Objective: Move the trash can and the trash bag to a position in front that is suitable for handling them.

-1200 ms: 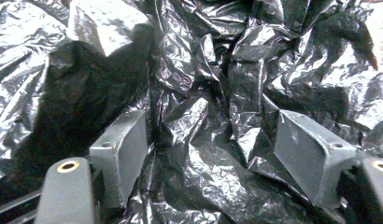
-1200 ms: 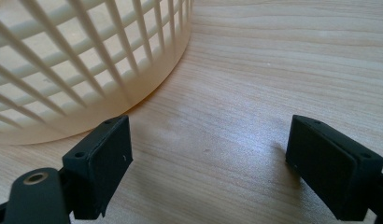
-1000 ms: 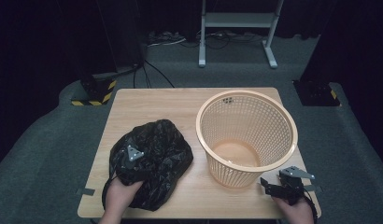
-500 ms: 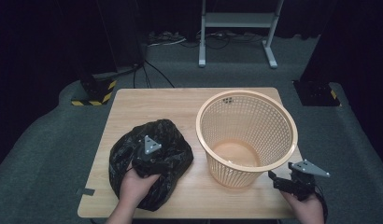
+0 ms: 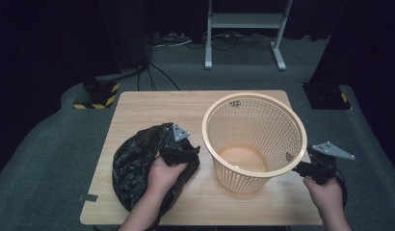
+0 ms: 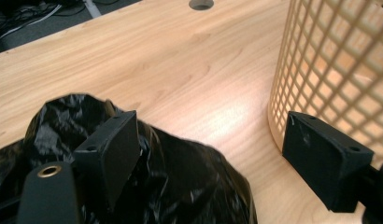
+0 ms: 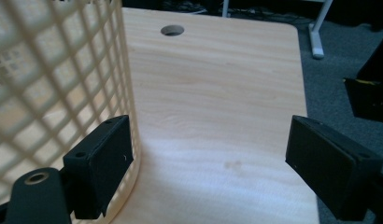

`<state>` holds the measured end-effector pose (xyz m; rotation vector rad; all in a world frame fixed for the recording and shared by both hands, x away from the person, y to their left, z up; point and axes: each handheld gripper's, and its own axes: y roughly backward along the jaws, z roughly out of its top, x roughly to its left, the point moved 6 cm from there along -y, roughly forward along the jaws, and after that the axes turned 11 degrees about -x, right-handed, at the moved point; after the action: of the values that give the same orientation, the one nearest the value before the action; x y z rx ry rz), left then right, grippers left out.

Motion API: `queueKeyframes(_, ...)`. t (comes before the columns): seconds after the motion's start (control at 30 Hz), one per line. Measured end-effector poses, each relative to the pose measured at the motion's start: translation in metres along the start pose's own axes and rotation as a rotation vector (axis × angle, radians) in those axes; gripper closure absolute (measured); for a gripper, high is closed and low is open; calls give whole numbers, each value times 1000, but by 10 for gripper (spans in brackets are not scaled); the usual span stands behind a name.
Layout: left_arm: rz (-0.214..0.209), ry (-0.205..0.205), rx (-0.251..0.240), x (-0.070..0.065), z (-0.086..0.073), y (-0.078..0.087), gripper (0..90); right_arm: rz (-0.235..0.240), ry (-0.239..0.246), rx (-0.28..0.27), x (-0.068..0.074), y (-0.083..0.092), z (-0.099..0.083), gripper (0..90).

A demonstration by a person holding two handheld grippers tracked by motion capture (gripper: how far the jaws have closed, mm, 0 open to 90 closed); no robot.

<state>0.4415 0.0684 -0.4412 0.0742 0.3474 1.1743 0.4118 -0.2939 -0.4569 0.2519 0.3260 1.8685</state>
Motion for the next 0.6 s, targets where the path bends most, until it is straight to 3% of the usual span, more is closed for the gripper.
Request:
queueKeyframes(0.23, -15, 12, -9, -4, 3, -7, 190, 2, 22, -22, -3, -13, 15, 144)
queueKeyframes(0.43, -53, 17, -21, -18, -4, -6, 190, 55, 51, -71, 9, -11, 19, 164)
queueKeyframes(0.6, -46, 26, -31, -15, -5, 1, 197, 79, 66, -78, 23, -8, 18, 199)
